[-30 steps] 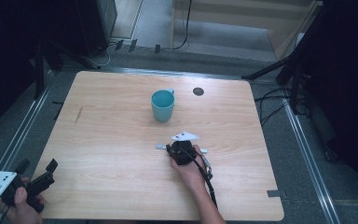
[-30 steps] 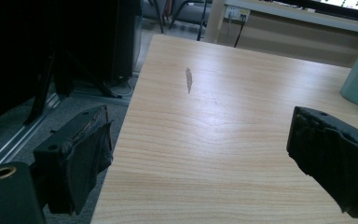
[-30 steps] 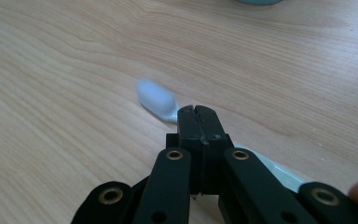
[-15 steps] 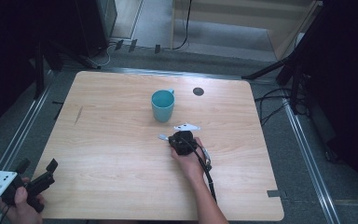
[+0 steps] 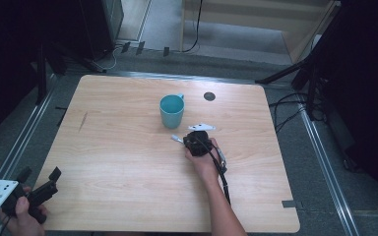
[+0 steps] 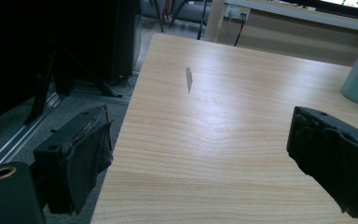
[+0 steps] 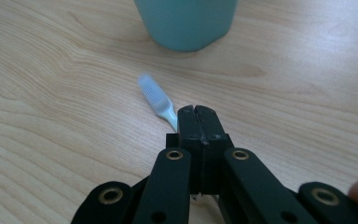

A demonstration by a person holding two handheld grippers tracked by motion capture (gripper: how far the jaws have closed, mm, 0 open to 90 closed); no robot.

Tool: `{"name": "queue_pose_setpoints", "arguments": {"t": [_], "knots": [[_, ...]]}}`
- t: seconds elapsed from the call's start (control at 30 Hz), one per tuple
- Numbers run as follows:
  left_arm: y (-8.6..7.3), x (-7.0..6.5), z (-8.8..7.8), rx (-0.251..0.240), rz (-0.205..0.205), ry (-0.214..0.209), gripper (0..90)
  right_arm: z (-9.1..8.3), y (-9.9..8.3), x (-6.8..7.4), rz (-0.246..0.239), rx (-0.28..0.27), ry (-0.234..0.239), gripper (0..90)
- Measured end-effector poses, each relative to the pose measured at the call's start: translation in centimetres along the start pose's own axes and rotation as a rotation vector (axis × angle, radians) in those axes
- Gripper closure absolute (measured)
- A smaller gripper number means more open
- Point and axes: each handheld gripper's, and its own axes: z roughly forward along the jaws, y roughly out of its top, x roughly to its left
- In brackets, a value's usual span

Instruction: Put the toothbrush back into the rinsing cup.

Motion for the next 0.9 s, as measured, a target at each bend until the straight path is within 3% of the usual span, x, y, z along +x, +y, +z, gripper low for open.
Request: {"name": "queue_pose_setpoints", "arguments": {"t": [0.13, 0.23, 0.4, 0.43, 0.53, 0.73, 0.9], "knots": [[0.0, 0.0, 0.0, 0.001, 0.004, 0.0, 6.8, -0.9, 0.5, -0.3, -0.062, -0.003, 0.007, 89.3], [0.0, 0.0, 0.0, 0.002, 0.004, 0.002, 6.8, -1.8, 1.0, -0.7, -0.126, 0.001, 0.002, 79.7], [0.0, 0.0, 0.0, 0.002, 0.005, 0.002, 6.8, -3.1, 2.0, -1.6, -0.242, 0.056, 0.007, 71.1], [0.0, 0.0, 0.0, 0.003, 0.006, 0.002, 6.8, -3.2, 2.2, -1.8, -0.284, 0.069, 0.022, 69.1], [0.0, -0.1, 0.0, 0.002, 0.011, 0.004, 6.8, -3.4, 2.6, -2.0, -0.384, 0.151, 0.021, 65.8], [0.0, -0.1, 0.0, 0.0, 0.008, 0.003, 6.8, -3.6, 3.6, -1.7, -0.49, 0.302, 0.072, 65.4], [0.0, 0.0, 0.0, 0.0, 0.008, 0.002, 6.8, -3.0, 3.8, -1.1, -0.557, 0.438, 0.056, 64.7]]}}
